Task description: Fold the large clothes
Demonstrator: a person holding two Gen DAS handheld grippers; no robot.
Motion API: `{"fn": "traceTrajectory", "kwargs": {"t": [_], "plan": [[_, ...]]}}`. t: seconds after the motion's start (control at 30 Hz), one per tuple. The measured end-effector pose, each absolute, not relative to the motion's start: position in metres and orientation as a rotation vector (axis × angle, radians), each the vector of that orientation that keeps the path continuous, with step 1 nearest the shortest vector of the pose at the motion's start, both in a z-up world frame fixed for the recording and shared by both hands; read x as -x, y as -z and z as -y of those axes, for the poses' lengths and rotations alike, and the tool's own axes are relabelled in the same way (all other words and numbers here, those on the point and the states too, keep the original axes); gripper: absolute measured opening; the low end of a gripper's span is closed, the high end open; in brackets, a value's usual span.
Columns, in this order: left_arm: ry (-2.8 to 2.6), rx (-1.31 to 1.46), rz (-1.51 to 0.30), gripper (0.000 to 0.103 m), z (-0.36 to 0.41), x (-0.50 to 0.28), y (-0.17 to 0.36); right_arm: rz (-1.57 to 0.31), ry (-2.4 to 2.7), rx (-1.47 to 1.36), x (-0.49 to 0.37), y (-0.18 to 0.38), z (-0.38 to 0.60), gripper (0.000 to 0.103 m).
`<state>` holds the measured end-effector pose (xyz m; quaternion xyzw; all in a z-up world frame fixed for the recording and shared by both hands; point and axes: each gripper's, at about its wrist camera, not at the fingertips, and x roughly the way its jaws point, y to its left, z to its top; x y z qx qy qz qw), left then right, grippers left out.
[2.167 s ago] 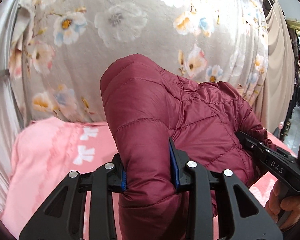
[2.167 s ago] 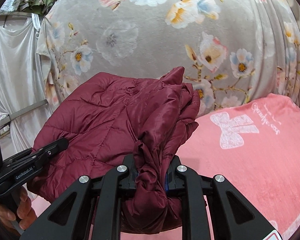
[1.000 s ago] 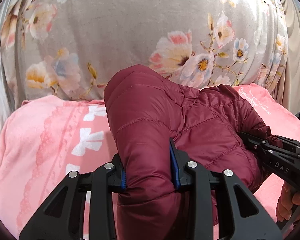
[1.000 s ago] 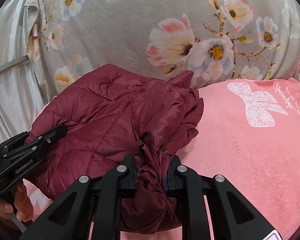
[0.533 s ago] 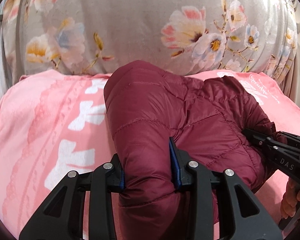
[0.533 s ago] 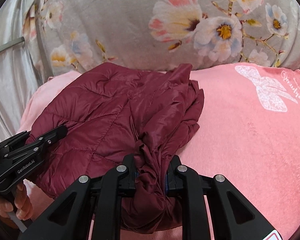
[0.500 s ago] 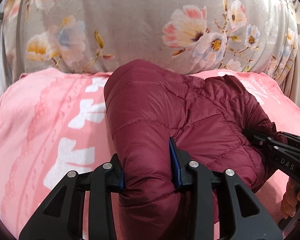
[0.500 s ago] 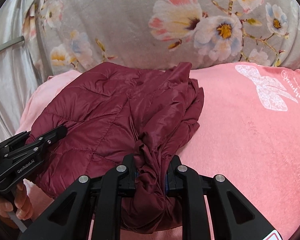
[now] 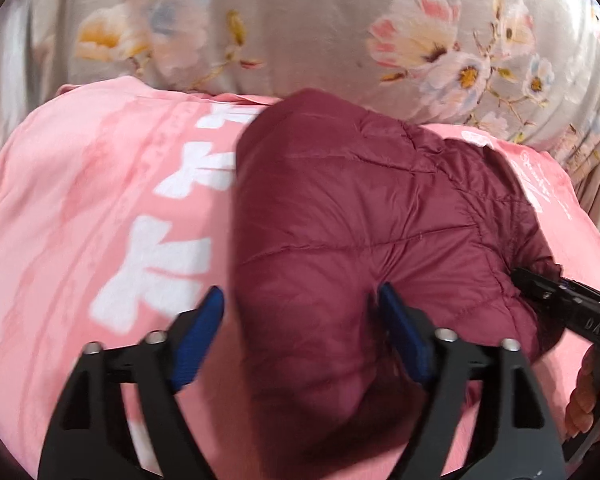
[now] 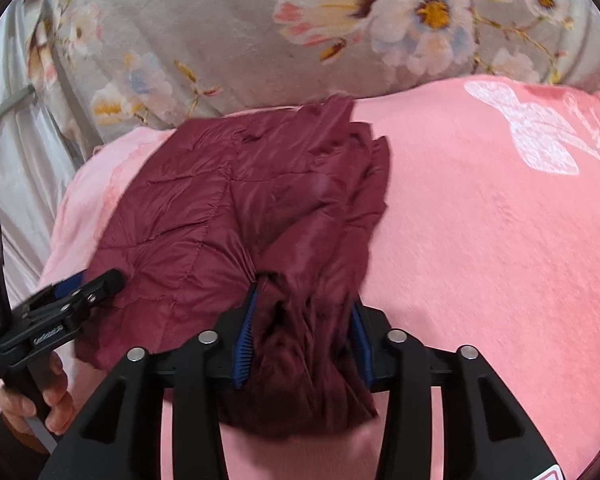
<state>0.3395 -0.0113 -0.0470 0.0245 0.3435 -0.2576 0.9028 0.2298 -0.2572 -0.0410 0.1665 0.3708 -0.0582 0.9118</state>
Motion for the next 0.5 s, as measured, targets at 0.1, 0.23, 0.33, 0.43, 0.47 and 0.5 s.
{"fn": "traceTrajectory", "kwargs": {"t": [0.1, 0.23, 0.33, 0.43, 0.47, 0.5], "plan": [[0.567, -0.051, -0.689, 0.093, -0.005, -0.315, 0.034, -0.737, 0.121, -0.405, -0.204, 0.025, 0.267, 0.045], [0.548, -0.161, -0.75, 0.093, -0.01, -0.289, 0.039, -0.758, 0.06, -0.48, -0.181, 0.019, 0.265, 0.045], [0.476, -0.192, -0.804, 0.093, -0.007, -0.284, 0.053, -0.798, 0.051, -0.452, -0.183, 0.026, 0.251, 0.045], [0.41, -0.18, -0.835, 0.086, -0.008, -0.289, 0.063, -0.84, 0.077, -0.403, -0.192, 0.035, 0.241, 0.024], [0.397, -0.176, -0.84, 0.085, -0.008, -0.292, 0.063, -0.85, 0.077, -0.404, -0.195, 0.037, 0.241, 0.016], [0.382, -0.179, -0.84, 0.085, -0.009, -0.293, 0.063, -0.852, 0.08, -0.409, -0.197, 0.036, 0.242, 0.009]]}}
